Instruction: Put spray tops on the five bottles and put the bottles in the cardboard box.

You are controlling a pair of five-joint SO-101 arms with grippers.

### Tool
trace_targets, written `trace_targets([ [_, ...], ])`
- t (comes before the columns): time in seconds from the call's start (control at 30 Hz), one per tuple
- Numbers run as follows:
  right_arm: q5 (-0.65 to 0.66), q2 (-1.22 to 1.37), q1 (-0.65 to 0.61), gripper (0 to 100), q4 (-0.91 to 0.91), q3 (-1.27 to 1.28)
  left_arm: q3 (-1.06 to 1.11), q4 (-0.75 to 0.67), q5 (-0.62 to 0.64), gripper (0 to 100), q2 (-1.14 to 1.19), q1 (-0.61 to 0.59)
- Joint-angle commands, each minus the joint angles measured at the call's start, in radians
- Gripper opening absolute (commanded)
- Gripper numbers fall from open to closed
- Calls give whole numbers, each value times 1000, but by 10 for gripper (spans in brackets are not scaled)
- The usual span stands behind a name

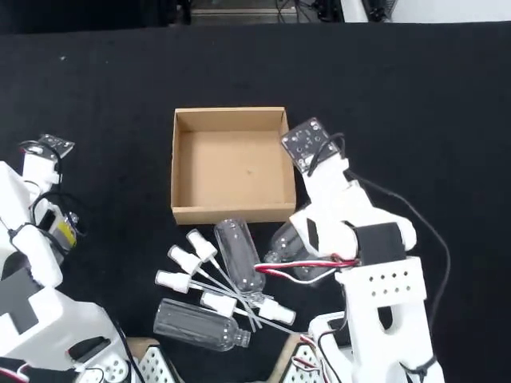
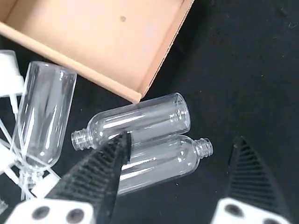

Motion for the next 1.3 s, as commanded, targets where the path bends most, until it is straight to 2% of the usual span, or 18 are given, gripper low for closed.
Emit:
trace_targets([
  [0.0, 17, -31, -9, 318, 15, -8, -99, -2, -63, 63, -11, -102],
  [0.2, 17, -31, -14, 318, 18, -13, -180, -5, -84, 85, 74, -226],
  [0.4, 9, -31, -106, 318, 26, -7, -285, 5, -78, 320, 196, -297],
  [0.63, 8, -31, -121, 318, 25, -7, -312, 3, -153, 306, 239, -308],
  [0.83, 8, -31, -121, 318, 25, -7, -315, 3, -161, 306, 230, -305],
  [1.27, 15, -31, -123, 318, 68, -5, -315, 0, -104, 306, 232, -213],
])
